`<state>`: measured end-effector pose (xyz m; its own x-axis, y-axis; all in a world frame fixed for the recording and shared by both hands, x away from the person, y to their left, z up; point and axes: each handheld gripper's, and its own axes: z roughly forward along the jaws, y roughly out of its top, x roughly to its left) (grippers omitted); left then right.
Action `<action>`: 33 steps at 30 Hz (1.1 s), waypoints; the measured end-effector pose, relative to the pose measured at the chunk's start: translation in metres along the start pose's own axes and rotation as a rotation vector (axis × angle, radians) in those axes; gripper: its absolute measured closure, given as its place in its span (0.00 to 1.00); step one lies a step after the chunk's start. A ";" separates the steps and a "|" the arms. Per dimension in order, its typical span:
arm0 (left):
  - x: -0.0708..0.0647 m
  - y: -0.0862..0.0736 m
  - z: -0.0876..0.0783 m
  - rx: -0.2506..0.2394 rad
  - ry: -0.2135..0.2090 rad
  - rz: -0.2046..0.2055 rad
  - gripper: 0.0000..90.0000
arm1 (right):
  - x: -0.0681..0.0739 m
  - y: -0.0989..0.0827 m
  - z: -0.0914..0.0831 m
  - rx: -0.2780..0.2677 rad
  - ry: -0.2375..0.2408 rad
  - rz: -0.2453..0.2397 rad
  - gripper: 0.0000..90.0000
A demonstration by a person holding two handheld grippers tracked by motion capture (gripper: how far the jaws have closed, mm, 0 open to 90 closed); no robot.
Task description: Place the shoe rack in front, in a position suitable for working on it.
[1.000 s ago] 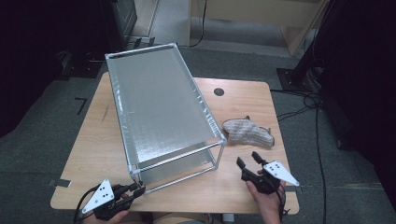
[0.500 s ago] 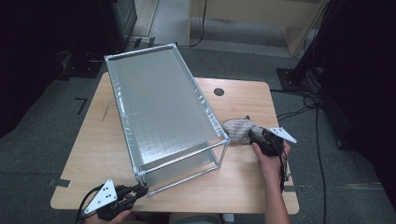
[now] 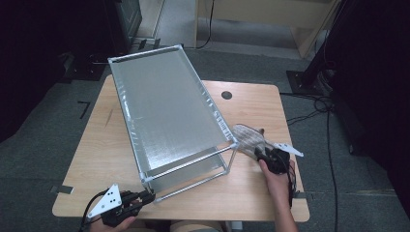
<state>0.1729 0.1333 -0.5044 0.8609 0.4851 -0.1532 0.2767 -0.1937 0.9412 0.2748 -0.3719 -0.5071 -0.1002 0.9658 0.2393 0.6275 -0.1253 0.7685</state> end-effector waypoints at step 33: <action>-0.011 0.007 0.019 0.013 -0.020 0.041 0.87 | 0.025 -0.027 -0.011 0.102 -0.026 -0.095 0.59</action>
<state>0.1731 0.1105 -0.5013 0.8802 0.4591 -0.1204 0.2459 -0.2242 0.9430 0.2473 -0.3463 -0.5152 -0.1436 0.9779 0.1520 0.6917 -0.0107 0.7221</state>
